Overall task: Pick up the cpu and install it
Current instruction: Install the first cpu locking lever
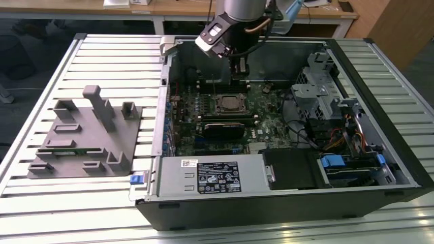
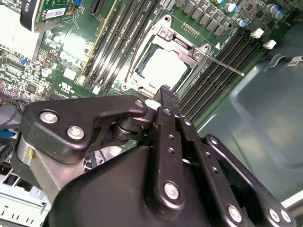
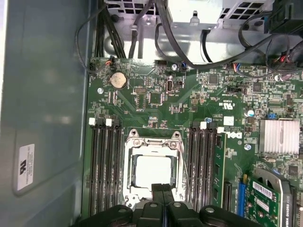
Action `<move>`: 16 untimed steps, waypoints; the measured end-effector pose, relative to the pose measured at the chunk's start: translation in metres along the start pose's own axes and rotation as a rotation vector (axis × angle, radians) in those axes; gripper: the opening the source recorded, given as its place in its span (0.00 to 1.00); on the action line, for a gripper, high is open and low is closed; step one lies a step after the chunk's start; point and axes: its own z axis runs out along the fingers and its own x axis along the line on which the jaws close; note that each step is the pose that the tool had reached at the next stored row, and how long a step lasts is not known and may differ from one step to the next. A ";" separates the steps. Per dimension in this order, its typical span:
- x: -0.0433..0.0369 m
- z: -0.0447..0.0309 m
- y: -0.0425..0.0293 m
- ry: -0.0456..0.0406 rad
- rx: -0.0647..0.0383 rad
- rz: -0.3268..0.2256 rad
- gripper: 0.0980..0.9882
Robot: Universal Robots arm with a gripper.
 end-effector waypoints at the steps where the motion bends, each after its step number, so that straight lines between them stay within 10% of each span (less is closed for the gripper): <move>1: 0.0000 -0.0017 0.0000 0.0000 0.000 0.000 0.01; 16: 0.0003 -0.0222 0.0004 -0.0001 0.000 0.002 0.01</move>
